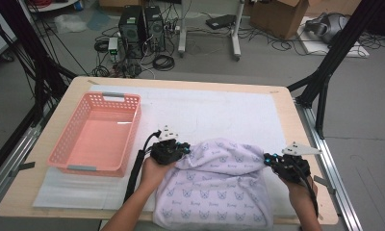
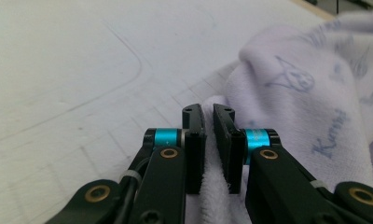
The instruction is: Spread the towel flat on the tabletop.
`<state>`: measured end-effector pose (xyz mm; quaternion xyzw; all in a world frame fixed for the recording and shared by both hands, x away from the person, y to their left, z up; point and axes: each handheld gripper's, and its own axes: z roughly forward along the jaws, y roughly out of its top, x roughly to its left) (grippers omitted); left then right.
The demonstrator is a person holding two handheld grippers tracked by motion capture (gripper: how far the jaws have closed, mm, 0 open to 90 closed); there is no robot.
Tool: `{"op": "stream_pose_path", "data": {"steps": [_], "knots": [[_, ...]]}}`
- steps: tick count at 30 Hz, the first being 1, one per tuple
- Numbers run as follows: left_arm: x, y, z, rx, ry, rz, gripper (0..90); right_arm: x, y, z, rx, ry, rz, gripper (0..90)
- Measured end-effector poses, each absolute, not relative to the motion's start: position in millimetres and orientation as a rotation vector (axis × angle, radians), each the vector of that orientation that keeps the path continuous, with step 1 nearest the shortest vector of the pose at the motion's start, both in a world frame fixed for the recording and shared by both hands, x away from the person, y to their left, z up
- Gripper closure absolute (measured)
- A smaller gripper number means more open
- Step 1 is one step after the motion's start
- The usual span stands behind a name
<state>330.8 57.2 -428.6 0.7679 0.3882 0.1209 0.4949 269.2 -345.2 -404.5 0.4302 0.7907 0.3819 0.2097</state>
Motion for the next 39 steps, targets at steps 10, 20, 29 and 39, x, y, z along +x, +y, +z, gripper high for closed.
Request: {"op": "stream_pose_path", "data": {"steps": [10, 20, 29, 39], "knots": [[316, 76, -440, 1.865, 0.986, 0.193, 79.0, 232, -348, -428, 1.109, 2.366, 0.976, 87.1], [330, 78, -419, 1.861, 0.942, 0.233, 61.9, 243, -350, -398, 1.144, 2.200, 1.091, 63.4], [346, 45, -420, 1.961, 0.889, 0.227, 71.3, 280, -332, -394, 1.146, 2.180, 1.097, 63.3], [334, 16, -431, 2.081, 0.801, 0.164, 50.0, 286, -325, -407, 1.153, 2.211, 1.100, 62.4]]}}
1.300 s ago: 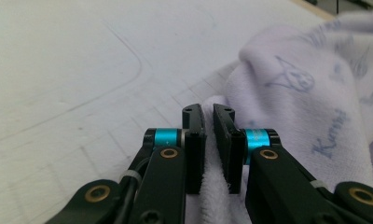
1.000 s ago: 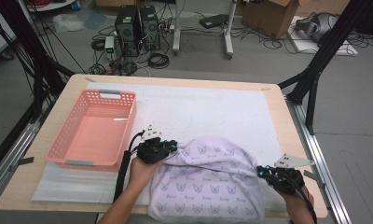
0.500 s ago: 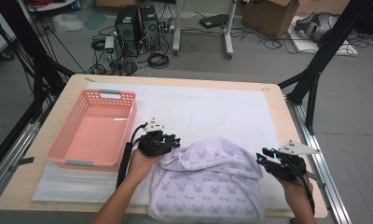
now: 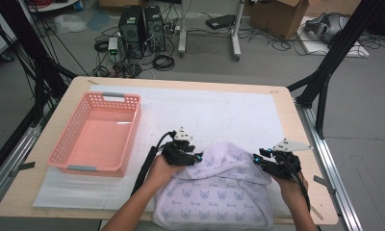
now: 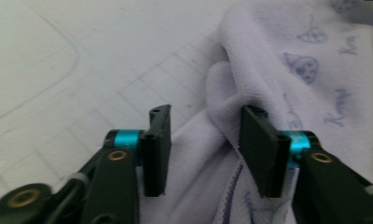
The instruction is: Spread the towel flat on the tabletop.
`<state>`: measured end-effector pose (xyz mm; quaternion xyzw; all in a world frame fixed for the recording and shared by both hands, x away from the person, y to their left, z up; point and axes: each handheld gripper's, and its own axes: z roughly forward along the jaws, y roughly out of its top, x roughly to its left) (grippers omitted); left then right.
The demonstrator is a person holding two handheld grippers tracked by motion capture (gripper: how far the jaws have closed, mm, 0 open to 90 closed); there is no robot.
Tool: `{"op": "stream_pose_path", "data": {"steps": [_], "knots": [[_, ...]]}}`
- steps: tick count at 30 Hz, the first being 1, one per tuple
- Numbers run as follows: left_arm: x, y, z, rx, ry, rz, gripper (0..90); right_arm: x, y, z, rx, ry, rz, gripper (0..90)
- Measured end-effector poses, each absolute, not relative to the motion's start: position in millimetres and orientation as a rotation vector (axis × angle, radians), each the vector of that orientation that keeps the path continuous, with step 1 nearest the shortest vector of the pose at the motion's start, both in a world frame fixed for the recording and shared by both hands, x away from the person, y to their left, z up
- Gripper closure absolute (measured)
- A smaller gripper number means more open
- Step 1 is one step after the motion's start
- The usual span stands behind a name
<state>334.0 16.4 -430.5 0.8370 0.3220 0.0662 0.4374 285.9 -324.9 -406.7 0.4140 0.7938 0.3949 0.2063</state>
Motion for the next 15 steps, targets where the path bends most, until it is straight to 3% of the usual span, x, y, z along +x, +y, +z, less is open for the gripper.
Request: {"op": "stream_pose_path", "data": {"steps": [3, 7, 9, 13, 15], "knots": [[329, 11, -433, 2.104, 0.758, 0.154, 46.4, 286, -326, -408, 1.160, 2.209, 1.105, 62.3], [323, 5, -435, 2.121, 0.682, 0.171, 48.0, 286, -325, -407, 1.162, 2.210, 1.106, 62.2], [319, 2, -436, 2.127, 0.635, 0.189, 54.0, 286, -324, -407, 1.163, 2.211, 1.111, 62.2], [316, -1, -434, 2.134, 0.600, 0.244, 81.7, 287, -322, -408, 1.156, 2.206, 1.111, 62.2], [317, 1, -432, 2.096, 0.614, 0.238, 86.5, 288, -322, -409, 1.161, 2.210, 1.110, 62.2]]}}
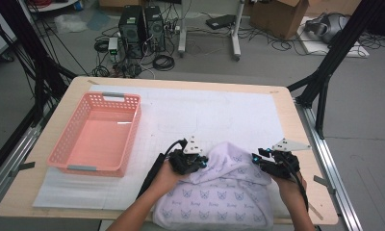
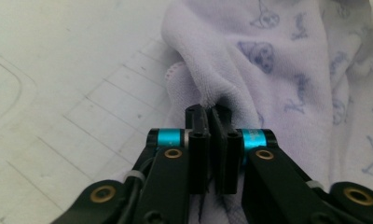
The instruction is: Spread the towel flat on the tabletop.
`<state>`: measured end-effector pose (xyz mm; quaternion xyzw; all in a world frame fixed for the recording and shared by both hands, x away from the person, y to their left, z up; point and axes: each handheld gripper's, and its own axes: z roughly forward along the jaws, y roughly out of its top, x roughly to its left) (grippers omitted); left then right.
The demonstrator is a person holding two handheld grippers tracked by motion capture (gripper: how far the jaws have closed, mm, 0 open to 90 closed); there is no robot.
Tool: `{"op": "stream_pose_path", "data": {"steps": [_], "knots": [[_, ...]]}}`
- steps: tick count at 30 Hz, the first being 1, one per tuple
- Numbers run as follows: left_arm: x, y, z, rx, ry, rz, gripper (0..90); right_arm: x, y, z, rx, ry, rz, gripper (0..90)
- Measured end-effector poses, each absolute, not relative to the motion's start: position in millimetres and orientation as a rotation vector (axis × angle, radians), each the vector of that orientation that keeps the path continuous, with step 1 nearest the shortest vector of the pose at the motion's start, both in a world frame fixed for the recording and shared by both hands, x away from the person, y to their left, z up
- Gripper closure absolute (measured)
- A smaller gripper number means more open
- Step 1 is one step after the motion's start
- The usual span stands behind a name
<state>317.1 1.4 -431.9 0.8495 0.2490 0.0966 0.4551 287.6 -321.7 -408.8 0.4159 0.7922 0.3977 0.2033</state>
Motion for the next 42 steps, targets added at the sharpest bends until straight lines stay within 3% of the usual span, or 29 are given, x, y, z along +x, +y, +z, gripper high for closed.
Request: {"op": "stream_pose_path", "data": {"steps": [6, 13, 14, 16, 18, 23, 26, 35, 42], "knots": [[327, 15, -421, 2.013, 0.694, 0.258, 87.4, 291, -322, -408, 1.173, 2.197, 1.111, 61.1], [345, 44, -397, 1.909, 0.815, 0.369, 87.3, 306, -307, -420, 1.202, 2.243, 1.092, 53.3], [348, 47, -394, 1.898, 0.833, 0.384, 87.4, 309, -303, -423, 1.200, 2.267, 1.086, 54.9], [353, 53, -390, 1.887, 0.860, 0.407, 87.4, 314, -295, -428, 1.174, 2.330, 1.102, 75.0], [356, 55, -387, 1.872, 0.876, 0.432, 87.4, 314, -288, -424, 1.105, 2.330, 1.098, 85.0], [361, 63, -381, 1.778, 0.940, 0.461, 89.5, 308, -291, -401, 1.060, 2.150, 1.098, 85.8], [360, 60, -386, 1.841, 0.923, 0.418, 88.8, 304, -300, -395, 1.075, 2.137, 1.144, 85.7], [360, 49, -409, 1.968, 0.963, 0.263, 59.0, 273, -304, -408, 0.937, 2.311, 1.098, 85.7], [362, 43, -424, 2.008, 0.994, 0.229, 51.1, 263, -306, -426, 0.919, 2.441, 1.103, 83.4]]}}
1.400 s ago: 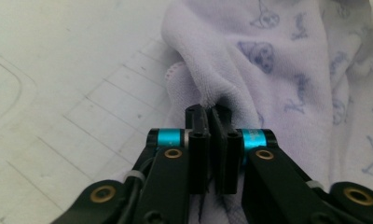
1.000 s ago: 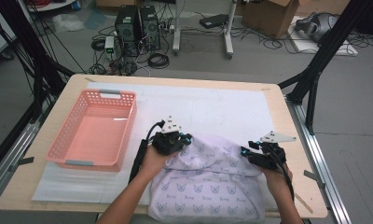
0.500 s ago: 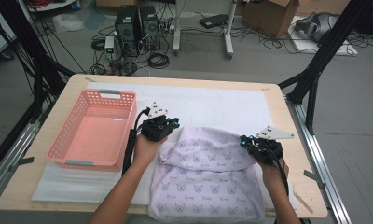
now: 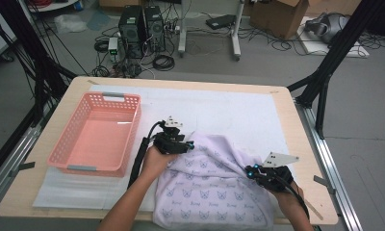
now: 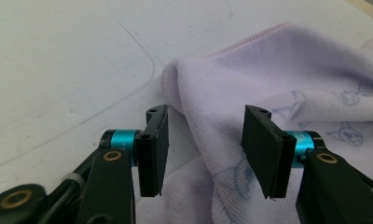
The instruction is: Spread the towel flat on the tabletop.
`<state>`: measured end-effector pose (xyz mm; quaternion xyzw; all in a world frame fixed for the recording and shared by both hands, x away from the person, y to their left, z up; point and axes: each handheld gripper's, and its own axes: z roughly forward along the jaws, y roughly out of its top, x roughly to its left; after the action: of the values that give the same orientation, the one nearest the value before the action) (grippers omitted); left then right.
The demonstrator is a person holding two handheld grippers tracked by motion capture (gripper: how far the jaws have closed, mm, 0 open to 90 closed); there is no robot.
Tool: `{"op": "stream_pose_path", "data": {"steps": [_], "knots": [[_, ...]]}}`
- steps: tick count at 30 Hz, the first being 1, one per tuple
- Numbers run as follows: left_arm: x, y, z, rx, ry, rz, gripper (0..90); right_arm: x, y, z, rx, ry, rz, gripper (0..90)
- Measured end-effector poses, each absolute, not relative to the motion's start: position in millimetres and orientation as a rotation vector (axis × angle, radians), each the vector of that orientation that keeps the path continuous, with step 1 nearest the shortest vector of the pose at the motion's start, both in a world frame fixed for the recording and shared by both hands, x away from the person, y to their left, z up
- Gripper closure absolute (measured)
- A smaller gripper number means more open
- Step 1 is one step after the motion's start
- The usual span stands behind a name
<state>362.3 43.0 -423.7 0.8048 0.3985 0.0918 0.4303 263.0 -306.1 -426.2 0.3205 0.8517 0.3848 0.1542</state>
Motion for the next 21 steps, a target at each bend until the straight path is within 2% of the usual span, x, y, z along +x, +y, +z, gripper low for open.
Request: {"op": "stream_pose_path", "data": {"steps": [3, 6, 10, 12, 16, 21], "knots": [[364, 42, -435, 2.029, 1.016, 0.211, 50.7, 266, -307, -425, 0.941, 2.431, 1.142, 74.4], [363, 42, -439, 2.025, 1.000, 0.208, 56.5, 272, -311, -416, 0.974, 2.369, 1.231, 69.2], [359, 37, -438, 2.048, 0.933, 0.253, 77.3, 288, -316, -403, 1.040, 2.248, 1.283, 67.8], [358, 37, -437, 2.051, 0.921, 0.289, 83.2, 301, -318, -401, 1.114, 2.213, 1.247, 69.5], [359, 42, -433, 2.001, 0.938, 0.330, 85.9, 331, -311, -414, 1.242, 2.235, 1.087, 68.8], [359, 53, -424, 1.924, 0.946, 0.403, 86.8, 351, -294, -432, 1.291, 2.345, 1.093, 51.4]]}}
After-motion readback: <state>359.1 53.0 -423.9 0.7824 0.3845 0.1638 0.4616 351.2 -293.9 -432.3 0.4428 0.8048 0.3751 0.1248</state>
